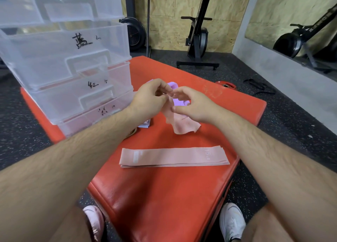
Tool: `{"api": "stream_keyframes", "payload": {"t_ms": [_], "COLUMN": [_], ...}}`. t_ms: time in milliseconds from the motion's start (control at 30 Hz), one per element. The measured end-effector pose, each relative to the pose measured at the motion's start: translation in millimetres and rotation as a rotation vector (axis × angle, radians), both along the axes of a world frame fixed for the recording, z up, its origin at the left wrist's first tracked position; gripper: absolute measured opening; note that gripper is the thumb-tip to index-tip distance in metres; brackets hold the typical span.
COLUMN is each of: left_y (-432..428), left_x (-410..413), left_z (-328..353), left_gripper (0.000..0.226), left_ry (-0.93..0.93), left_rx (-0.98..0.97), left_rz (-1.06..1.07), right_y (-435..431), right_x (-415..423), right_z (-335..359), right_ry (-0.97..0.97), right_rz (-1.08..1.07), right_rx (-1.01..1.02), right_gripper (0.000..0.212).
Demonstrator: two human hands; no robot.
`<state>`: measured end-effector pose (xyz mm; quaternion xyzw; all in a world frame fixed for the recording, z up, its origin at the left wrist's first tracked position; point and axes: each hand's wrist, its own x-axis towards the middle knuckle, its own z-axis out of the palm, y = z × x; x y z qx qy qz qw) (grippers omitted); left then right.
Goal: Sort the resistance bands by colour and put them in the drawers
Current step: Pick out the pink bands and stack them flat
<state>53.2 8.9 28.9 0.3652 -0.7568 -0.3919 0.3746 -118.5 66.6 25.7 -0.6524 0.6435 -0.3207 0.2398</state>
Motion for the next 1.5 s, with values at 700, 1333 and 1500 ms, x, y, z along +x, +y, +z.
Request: {"api": "stream_keyframes", "payload": {"t_ms": [700, 1333, 1500], "left_y": [1.0, 30.9, 43.9], "left_x": [41.7, 109.2, 119.3], "left_z": [14.3, -32.9, -49.3], "left_gripper": [0.007, 0.018, 0.015], "left_ry": [0.239, 0.002, -0.321], "left_rx": [0.183, 0.471, 0.394], "left_rz": [0.132, 0.322, 0.317], "right_y": [5.7, 81.1, 92.0], "right_x": [15.8, -92.9, -81.8], "right_z": [10.5, 4.8, -16.7], "right_ry": [-0.103, -0.016, 0.049], "right_rz": [0.125, -0.047, -0.039], "right_rx": [0.086, 0.43, 0.505], "right_gripper": [0.022, 0.019, 0.026]}}
